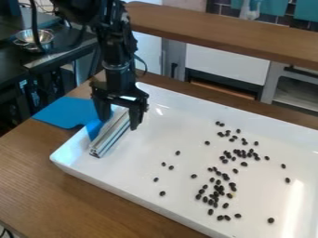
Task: Sweep into pile
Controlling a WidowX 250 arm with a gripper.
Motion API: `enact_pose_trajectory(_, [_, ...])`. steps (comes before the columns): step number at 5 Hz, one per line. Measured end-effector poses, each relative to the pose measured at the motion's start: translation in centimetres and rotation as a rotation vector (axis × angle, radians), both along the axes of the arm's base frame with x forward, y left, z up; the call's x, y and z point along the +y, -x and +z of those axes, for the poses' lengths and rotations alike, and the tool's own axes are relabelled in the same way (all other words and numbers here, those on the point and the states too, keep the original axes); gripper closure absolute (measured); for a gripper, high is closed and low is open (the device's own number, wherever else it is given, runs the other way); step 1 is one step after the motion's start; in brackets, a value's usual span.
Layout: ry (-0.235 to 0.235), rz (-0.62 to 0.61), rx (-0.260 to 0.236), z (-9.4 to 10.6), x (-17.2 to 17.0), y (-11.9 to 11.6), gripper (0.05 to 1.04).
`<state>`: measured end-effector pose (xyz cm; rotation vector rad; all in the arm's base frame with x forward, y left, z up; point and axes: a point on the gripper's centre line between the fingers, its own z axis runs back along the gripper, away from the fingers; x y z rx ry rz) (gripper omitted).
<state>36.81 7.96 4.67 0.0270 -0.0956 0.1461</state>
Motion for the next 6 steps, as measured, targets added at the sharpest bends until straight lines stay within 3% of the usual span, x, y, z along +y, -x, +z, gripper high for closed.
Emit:
enact_pose_trajectory(3, [-0.079,-0.003,0.017,-1.1,0.9,-0.3,0.084])
enact_pose_trajectory(4, [-0.090,-0.016,0.030,-1.7,0.8,0.1,0.136])
enact_pose_trajectory(6, [-0.071,-0.058,0.075,-2.5,0.0,1.3,0.705])
